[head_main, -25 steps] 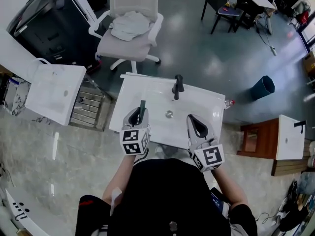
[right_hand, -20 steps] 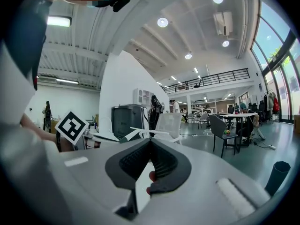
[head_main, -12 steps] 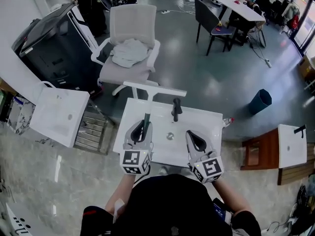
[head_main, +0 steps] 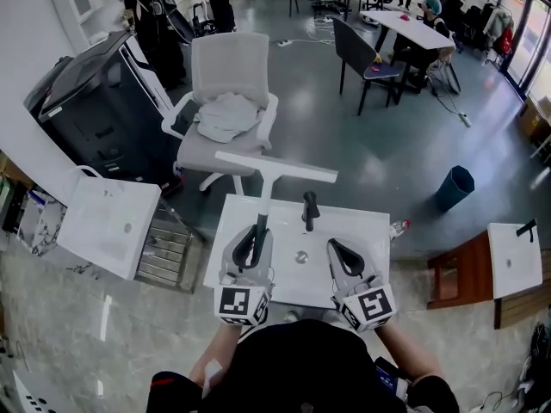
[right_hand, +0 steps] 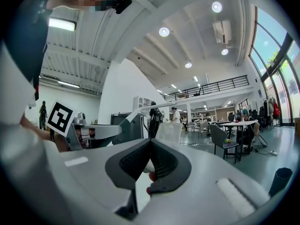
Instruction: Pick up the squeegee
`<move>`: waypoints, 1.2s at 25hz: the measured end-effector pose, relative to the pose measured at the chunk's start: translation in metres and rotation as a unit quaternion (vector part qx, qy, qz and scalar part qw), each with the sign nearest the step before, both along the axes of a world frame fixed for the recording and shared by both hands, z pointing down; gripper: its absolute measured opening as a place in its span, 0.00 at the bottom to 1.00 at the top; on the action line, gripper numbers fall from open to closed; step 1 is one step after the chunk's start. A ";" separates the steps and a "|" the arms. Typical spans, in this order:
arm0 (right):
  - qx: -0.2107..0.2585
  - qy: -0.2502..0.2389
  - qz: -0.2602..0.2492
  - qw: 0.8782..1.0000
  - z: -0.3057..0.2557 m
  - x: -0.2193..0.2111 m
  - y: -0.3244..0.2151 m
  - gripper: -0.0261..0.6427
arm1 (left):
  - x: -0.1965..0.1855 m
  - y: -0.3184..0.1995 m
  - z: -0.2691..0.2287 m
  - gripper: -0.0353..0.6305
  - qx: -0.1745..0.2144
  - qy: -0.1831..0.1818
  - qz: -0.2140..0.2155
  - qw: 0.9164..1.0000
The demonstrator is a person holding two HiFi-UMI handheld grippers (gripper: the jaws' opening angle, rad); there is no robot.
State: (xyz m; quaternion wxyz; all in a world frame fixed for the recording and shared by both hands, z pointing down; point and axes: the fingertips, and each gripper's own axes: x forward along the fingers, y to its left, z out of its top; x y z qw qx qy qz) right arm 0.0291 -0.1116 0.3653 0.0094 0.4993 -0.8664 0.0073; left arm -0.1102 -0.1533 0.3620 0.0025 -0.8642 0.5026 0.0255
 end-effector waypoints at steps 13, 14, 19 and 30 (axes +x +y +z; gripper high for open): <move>0.009 -0.003 -0.003 1.000 0.001 -0.001 0.006 0.04 | -0.009 0.010 -0.001 0.21 0.020 0.010 -0.014 1.000; 0.009 -0.003 -0.004 1.000 0.001 -0.001 0.006 0.04 | -0.010 0.010 0.000 0.21 0.022 0.009 -0.016 1.000; 0.002 -0.006 -0.006 1.000 0.003 -0.005 0.006 0.04 | -0.011 0.013 0.000 0.21 0.027 0.009 -0.019 0.999; 0.002 -0.003 0.003 1.000 0.001 -0.003 0.008 0.04 | -0.012 0.017 0.001 0.21 0.022 0.015 -0.014 1.000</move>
